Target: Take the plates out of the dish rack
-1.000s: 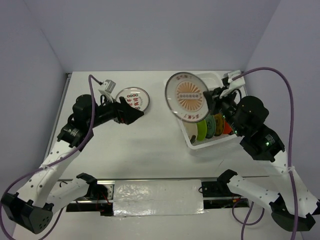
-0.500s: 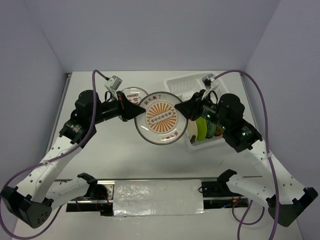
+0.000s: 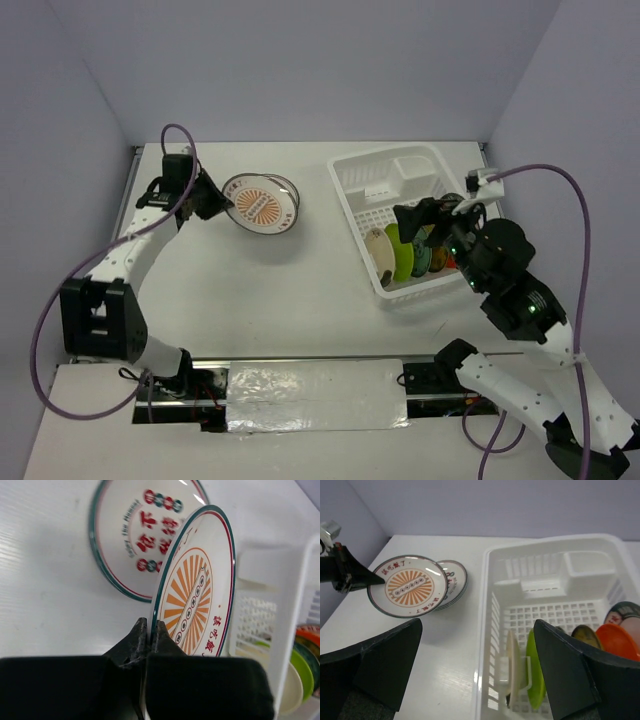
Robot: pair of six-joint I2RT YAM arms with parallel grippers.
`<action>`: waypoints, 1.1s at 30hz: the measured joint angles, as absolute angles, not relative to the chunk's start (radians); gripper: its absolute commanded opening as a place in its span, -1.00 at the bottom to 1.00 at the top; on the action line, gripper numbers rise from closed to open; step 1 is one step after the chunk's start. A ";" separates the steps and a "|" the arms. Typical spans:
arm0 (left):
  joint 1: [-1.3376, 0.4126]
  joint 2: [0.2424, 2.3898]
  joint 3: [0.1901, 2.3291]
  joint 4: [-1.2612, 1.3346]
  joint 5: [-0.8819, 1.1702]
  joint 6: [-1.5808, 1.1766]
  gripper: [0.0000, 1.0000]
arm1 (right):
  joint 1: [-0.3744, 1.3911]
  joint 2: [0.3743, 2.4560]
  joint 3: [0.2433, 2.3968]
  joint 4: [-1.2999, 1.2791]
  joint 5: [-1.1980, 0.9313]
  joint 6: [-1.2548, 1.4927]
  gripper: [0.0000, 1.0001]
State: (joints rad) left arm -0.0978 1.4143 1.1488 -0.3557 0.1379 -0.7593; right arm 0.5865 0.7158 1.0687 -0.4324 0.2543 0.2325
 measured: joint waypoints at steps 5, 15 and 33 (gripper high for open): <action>-0.062 1.665 1.301 -0.354 0.141 -0.794 -0.77 | 0.585 0.620 1.069 -0.483 0.308 0.187 1.00; -0.064 1.844 1.419 -0.369 0.106 -0.838 0.99 | 0.585 0.611 1.071 -0.599 0.350 0.115 1.00; -0.134 1.348 1.258 -0.584 0.012 -0.613 0.99 | 0.321 0.792 0.839 -0.525 0.588 -0.157 0.89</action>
State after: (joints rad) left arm -0.1341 1.3479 1.2579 -0.5842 0.0124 -0.6132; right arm 0.3210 0.7918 0.8391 -0.5251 0.5877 -0.1574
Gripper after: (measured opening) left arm 0.994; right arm 0.966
